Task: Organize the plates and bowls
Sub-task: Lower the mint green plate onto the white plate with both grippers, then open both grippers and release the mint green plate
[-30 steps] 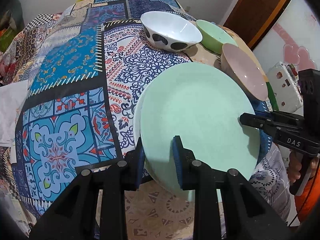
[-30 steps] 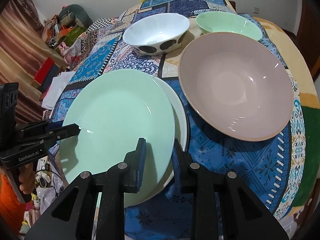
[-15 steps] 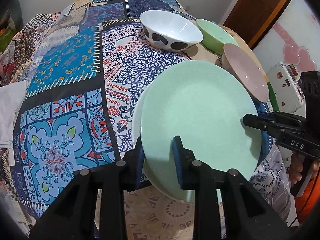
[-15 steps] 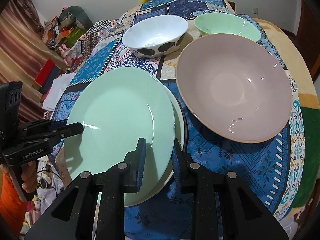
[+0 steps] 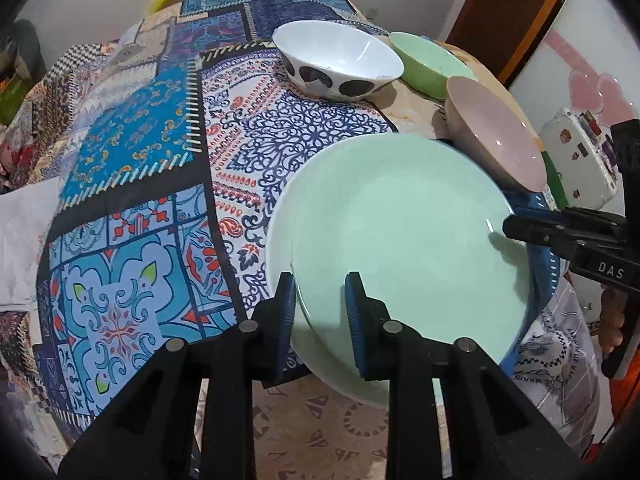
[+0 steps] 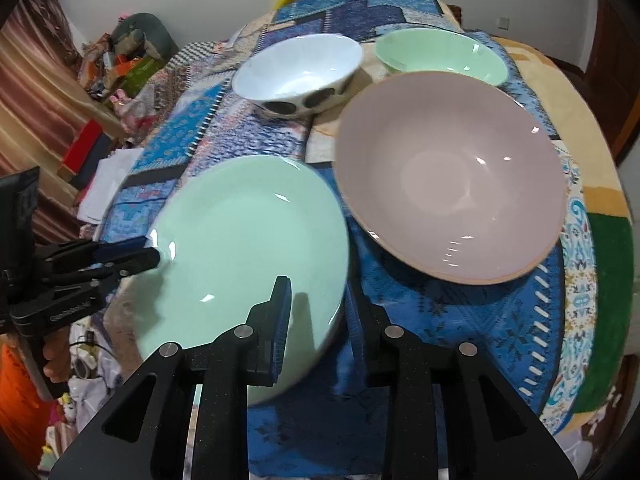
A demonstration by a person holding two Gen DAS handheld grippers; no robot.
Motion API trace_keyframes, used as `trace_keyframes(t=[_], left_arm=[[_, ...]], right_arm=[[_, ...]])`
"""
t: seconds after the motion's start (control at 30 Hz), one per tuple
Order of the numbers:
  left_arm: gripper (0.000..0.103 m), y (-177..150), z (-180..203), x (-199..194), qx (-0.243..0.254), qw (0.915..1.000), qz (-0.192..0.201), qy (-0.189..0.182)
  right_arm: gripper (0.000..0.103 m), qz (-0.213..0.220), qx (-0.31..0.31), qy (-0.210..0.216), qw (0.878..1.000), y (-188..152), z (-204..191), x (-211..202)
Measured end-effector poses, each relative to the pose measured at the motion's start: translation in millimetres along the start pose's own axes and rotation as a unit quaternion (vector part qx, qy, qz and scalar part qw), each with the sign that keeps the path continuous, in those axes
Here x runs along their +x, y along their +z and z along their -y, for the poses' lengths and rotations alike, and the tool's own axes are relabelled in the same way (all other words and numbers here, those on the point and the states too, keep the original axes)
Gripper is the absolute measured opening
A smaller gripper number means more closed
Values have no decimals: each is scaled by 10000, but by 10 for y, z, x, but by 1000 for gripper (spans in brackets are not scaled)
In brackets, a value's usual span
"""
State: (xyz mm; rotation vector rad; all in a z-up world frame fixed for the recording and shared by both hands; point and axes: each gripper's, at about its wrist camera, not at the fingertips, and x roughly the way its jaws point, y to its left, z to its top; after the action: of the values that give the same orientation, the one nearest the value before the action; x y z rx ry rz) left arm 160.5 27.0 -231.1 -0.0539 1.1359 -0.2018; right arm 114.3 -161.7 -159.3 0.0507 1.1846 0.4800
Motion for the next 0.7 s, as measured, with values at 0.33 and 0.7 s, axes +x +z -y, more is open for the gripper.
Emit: trace_keyframes(t=[0.33, 0.7], left_arm=[[26, 39, -23, -85, -123, 9999, 37, 63], [50, 275, 252, -559, -51, 9977, 679, -17]], right_arm=[[26, 17, -146, -80, 9999, -23, -26, -9], [26, 651, -309, -333, 9968, 36, -21, -424]])
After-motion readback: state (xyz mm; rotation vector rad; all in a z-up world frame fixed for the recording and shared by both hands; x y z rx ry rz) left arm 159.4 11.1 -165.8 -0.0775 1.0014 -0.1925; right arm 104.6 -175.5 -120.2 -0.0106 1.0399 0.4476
